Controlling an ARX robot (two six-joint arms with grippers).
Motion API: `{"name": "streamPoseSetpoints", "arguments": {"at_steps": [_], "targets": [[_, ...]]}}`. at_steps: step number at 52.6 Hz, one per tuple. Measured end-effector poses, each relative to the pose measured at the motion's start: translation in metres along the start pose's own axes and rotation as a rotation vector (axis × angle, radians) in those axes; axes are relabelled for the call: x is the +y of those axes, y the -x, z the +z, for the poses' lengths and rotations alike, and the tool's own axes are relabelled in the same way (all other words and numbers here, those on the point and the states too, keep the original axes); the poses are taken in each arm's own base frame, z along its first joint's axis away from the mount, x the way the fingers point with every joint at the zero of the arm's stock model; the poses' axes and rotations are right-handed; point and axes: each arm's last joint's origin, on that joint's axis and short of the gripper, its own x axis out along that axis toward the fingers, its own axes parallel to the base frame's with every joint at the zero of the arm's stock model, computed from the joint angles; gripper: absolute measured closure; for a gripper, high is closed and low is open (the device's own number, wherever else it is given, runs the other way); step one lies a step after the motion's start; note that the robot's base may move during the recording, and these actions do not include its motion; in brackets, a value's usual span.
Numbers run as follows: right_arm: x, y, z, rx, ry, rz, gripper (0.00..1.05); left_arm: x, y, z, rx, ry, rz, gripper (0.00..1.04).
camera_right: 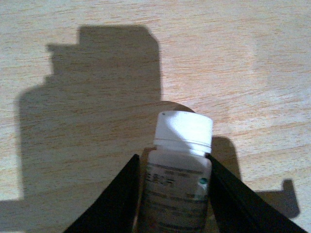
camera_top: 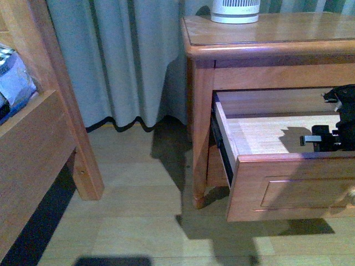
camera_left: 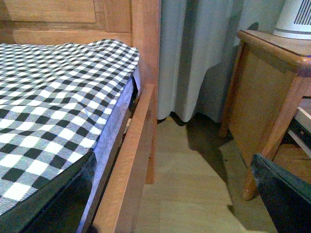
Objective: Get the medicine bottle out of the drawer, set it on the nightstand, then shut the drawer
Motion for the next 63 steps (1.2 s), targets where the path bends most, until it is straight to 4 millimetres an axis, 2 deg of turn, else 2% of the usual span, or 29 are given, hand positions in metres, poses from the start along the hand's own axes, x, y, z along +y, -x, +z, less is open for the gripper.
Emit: {"name": "streamPoseSetpoints", "arguments": {"at_steps": [4, 10, 18, 27, 31, 33, 36, 42, 44, 50, 56, 60, 63], "targets": [[0.002, 0.006, -0.002, -0.006, 0.016, 0.004, 0.73, 0.000, 0.000, 0.000, 0.000, 0.000, 0.000, 0.07], [0.005, 0.023, 0.000, -0.033, 0.031, 0.030, 0.75, 0.000, 0.000, 0.000, 0.000, 0.000, 0.000, 0.07], [0.013, 0.065, 0.025, -0.117, 0.039, 0.112, 0.75, 0.000, 0.000, 0.000, 0.000, 0.000, 0.000, 0.07], [0.022, 0.126, 0.075, -0.264, 0.040, 0.220, 0.75, 0.000, 0.000, 0.000, 0.000, 0.000, 0.000, 0.07], [0.026, 0.163, 0.117, -0.378, 0.044, 0.262, 0.75, 0.000, 0.000, 0.000, 0.000, 0.000, 0.000, 0.07], [0.027, 0.173, 0.133, -0.418, 0.044, 0.268, 0.75, 0.000, 0.000, 0.000, 0.000, 0.000, 0.000, 0.07], [0.029, 0.191, 0.169, -0.488, 0.043, 0.263, 0.75, 0.000, 0.000, 0.000, 0.000, 0.000, 0.000, 0.07], [0.031, 0.189, 0.208, -0.521, 0.036, 0.236, 0.75, 0.000, 0.000, 0.000, 0.000, 0.000, 0.000, 0.07], [0.034, 0.177, 0.223, -0.509, 0.036, 0.209, 0.75, 0.000, 0.000, 0.000, 0.000, 0.000, 0.000, 0.07], [0.039, 0.146, 0.239, -0.486, 0.048, 0.173, 0.75, 0.000, 0.000, 0.000, 0.000, 0.000, 0.000, 0.07], [0.044, 0.108, 0.246, -0.465, 0.061, 0.125, 0.56, 0.000, 0.000, 0.000, 0.000, 0.000, 0.000, 0.07], [0.047, 0.096, 0.248, -0.464, 0.063, 0.106, 0.44, 0.000, 0.000, 0.000, 0.000, 0.000, 0.000, 0.07], [0.048, 0.094, 0.249, -0.469, 0.065, 0.106, 0.35, 0.000, 0.000, 0.000, 0.000, 0.000, 0.000, 0.07]]}}
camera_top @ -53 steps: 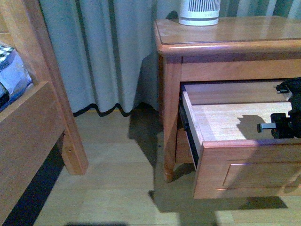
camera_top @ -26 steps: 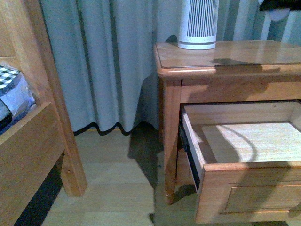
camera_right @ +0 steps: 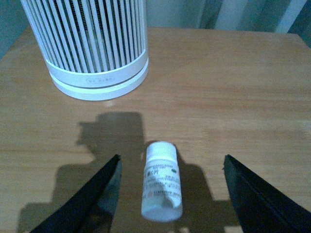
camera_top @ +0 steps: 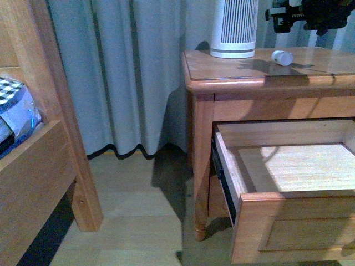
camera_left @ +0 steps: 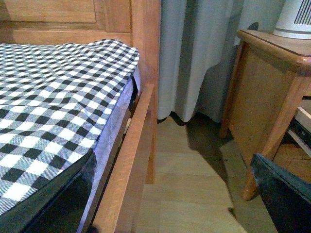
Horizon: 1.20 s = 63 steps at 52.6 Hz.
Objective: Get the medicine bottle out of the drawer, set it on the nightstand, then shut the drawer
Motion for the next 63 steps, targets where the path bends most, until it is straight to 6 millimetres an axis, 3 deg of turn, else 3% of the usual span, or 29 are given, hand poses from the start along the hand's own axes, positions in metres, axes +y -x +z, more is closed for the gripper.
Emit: {"name": "streamPoseSetpoints", "arguments": {"at_steps": [6, 12, 16, 21, 22, 27, 30, 34, 40, 44, 46, 54, 58, 63], "targets": [[0.004, 0.007, 0.009, -0.053, 0.000, 0.025, 0.19, 0.000, 0.000, 0.000, 0.000, 0.000, 0.000, 0.07], [0.012, 0.040, 0.026, -0.138, -0.002, 0.092, 0.05, 0.000, 0.000, 0.000, 0.000, 0.000, 0.000, 0.07], [0.015, 0.084, 0.043, -0.230, -0.021, 0.153, 0.09, 0.000, 0.000, 0.000, 0.000, 0.000, 0.000, 0.07], [0.011, 0.151, 0.057, -0.341, -0.039, 0.197, 0.25, 0.000, 0.000, 0.000, 0.000, 0.000, 0.000, 0.07], [0.010, 0.155, 0.057, -0.347, -0.040, 0.198, 0.26, 0.000, 0.000, 0.000, 0.000, 0.000, 0.000, 0.07], [0.003, 0.224, 0.046, -0.417, -0.055, 0.234, 0.43, 0.000, 0.000, 0.000, 0.000, 0.000, 0.000, 0.07], [-0.002, 0.251, 0.028, -0.406, -0.064, 0.237, 0.52, 0.000, 0.000, 0.000, 0.000, 0.000, 0.000, 0.07], [-0.006, 0.280, -0.020, -0.323, -0.087, 0.234, 0.66, 0.000, 0.000, 0.000, 0.000, 0.000, 0.000, 0.07], [-0.009, 0.293, -0.093, -0.141, -0.130, 0.207, 0.83, 0.000, 0.000, 0.000, 0.000, 0.000, 0.000, 0.07], [-0.012, 0.297, -0.157, 0.026, -0.165, 0.154, 0.97, 0.000, 0.000, 0.000, 0.000, 0.000, 0.000, 0.07], [-0.012, 0.298, -0.180, 0.080, -0.174, 0.134, 1.02, 0.000, 0.000, 0.000, 0.000, 0.000, 0.000, 0.07], [-0.011, 0.291, -0.272, 0.270, -0.177, 0.039, 1.02, 0.000, 0.000, 0.000, 0.000, 0.000, 0.000, 0.07], [-0.011, 0.275, -0.297, 0.299, -0.153, 0.001, 1.02, 0.000, 0.000, 0.000, 0.000, 0.000, 0.000, 0.07], [-0.012, 0.232, -0.309, 0.262, -0.106, -0.040, 1.02, 0.000, 0.000, 0.000, 0.000, 0.000, 0.000, 0.07]]}}
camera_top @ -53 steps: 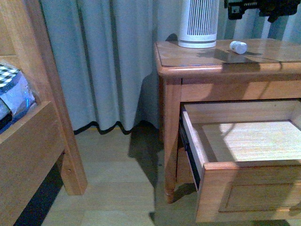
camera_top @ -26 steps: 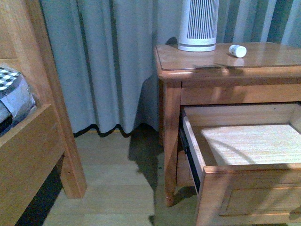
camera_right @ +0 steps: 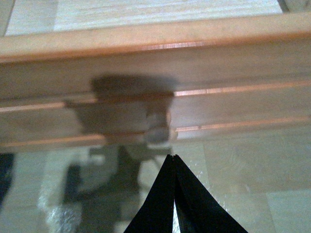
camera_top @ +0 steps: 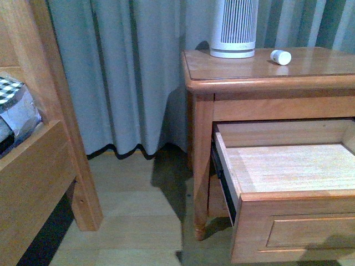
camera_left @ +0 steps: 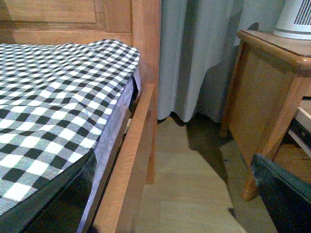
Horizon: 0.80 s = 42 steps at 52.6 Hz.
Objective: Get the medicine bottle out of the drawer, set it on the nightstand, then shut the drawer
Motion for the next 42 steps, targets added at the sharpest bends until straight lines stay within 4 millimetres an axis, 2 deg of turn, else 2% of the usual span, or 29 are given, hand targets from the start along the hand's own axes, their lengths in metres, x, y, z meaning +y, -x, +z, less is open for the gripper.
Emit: {"name": "streamPoseSetpoints", "arguments": {"at_steps": [1, 8, 13, 15, 17, 22, 34, 42], "targets": [[0.000, -0.002, 0.000, -0.002, 0.002, -0.002, 1.02, 0.000, 0.000, 0.000, 0.000, 0.000, 0.000, 0.07], [0.001, -0.050, 0.003, 0.001, 0.051, -0.042, 1.02, 0.000, 0.000, 0.000, 0.000, 0.000, 0.000, 0.07], [0.003, -0.099, 0.012, 0.022, 0.103, -0.084, 1.02, 0.000, 0.000, 0.000, 0.000, 0.000, 0.000, 0.07], [0.004, -0.118, 0.021, 0.012, 0.116, -0.087, 1.02, 0.000, 0.000, 0.000, 0.000, 0.000, 0.000, 0.07], [0.006, -0.126, 0.027, 0.001, 0.123, -0.089, 1.02, 0.000, 0.000, 0.000, 0.000, 0.000, 0.000, 0.07], [0.012, -0.165, 0.061, -0.070, 0.144, -0.099, 1.02, 0.000, 0.000, 0.000, 0.000, 0.000, -0.001, 0.07], [0.019, -0.195, 0.100, -0.163, 0.163, -0.103, 1.02, 0.000, 0.000, 0.000, 0.000, 0.000, 0.000, 0.07], [0.019, -0.205, 0.114, -0.203, 0.161, -0.103, 1.02, 0.000, 0.000, 0.000, 0.000, 0.000, 0.000, 0.07]]}}
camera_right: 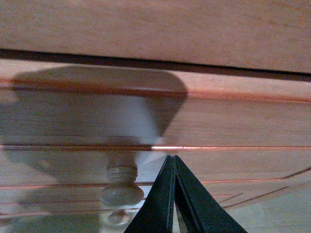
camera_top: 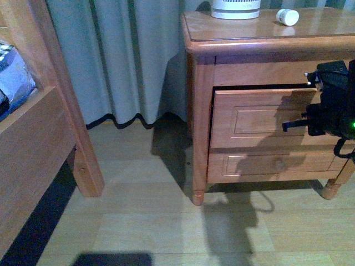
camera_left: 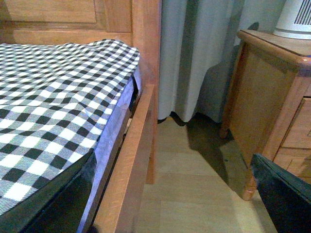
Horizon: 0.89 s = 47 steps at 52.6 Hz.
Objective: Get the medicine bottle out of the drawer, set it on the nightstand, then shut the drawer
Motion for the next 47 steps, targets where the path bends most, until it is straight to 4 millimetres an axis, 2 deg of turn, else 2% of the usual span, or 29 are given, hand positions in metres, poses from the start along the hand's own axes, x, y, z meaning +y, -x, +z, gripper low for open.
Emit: {"name": "streamPoseSetpoints", "arguments": {"at_steps": [10, 19, 29, 37, 39, 41, 45, 47], "targets": [[-0.008, -0.014, -0.001, 0.005, -0.005, -0.017, 1.02, 0.000, 0.000, 0.000, 0.000, 0.000, 0.000, 0.07], [-0.025, -0.025, -0.009, 0.029, -0.022, -0.058, 1.02, 0.000, 0.000, 0.000, 0.000, 0.000, 0.000, 0.07], [-0.035, -0.020, -0.004, 0.025, -0.092, -0.036, 1.02, 0.000, 0.000, 0.000, 0.000, 0.000, 0.000, 0.07], [-0.026, 0.025, 0.025, 0.033, -0.165, 0.081, 1.02, 0.000, 0.000, 0.000, 0.000, 0.000, 0.000, 0.07], [-0.023, 0.047, 0.039, 0.035, -0.193, 0.126, 1.02, 0.000, 0.000, 0.000, 0.000, 0.000, 0.000, 0.07], [-0.022, 0.060, 0.048, 0.033, -0.211, 0.152, 1.02, 0.000, 0.000, 0.000, 0.000, 0.000, 0.000, 0.07], [-0.027, 0.095, 0.083, -0.003, -0.262, 0.199, 1.02, 0.000, 0.000, 0.000, 0.000, 0.000, 0.000, 0.07], [-0.032, 0.115, 0.107, -0.055, -0.282, 0.217, 1.02, 0.000, 0.000, 0.000, 0.000, 0.000, 0.000, 0.07]]}}
